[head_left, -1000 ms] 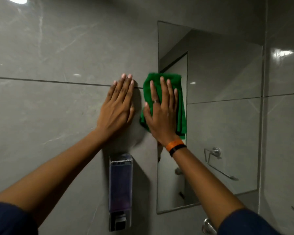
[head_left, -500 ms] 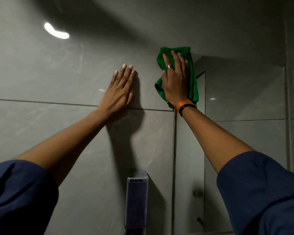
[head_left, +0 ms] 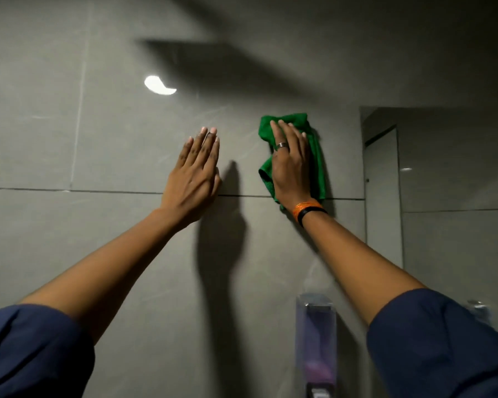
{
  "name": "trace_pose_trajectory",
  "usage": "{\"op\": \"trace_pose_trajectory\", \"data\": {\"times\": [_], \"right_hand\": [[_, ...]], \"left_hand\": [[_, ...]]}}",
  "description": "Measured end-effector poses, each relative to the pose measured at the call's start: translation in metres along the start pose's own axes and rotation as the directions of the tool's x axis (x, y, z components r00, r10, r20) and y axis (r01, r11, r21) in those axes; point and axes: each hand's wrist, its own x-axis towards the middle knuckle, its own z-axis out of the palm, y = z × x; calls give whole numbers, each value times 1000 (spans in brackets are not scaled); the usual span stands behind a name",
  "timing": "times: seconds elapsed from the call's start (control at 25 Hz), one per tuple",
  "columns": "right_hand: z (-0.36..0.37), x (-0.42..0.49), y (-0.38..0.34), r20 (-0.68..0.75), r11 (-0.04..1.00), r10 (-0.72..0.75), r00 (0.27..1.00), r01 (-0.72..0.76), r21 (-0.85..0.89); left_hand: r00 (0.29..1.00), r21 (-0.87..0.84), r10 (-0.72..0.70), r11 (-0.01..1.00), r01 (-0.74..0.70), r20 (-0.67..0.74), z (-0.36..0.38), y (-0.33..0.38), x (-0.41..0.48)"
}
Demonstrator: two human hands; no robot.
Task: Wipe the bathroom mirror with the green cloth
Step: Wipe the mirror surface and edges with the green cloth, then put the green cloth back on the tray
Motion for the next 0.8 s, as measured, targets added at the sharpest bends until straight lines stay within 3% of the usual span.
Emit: {"op": "trace_pose_trajectory", "data": {"times": [0.2,0.32,0.4,0.48,0.56,0.68,0.76,0.8], "right_hand": [[7,-113,-58,-37,999,25,999,-23,29],[-7,-223,-87,50,990,114,992,-117,79],[-25,-321,-111,223,942,246,943,-286,173],[-57,-436,-137,450,804,430,783,-559,204],[-98,-553,-162,679,686,491,545,-723,85],[-154,-725,-200,872,681,434,227,-716,-153],[-181,-810,-217,871,699,468,151,-666,-259],[-190,-847,-224,884,696,463,71,-647,-312]], "left_hand": [[989,-68,-74,994,83,128,2,-5,-109],[964,-183,-131,967,175,232,8,25,-221],[925,-300,-181,910,287,334,4,57,-316],[843,-392,-192,819,420,503,-6,94,-422],[704,-402,-160,725,560,692,-26,133,-525],[444,-272,-118,644,715,888,-57,195,-680],[296,-185,-68,643,743,953,-79,230,-772],[252,-151,-61,654,741,966,-88,245,-810]]}}
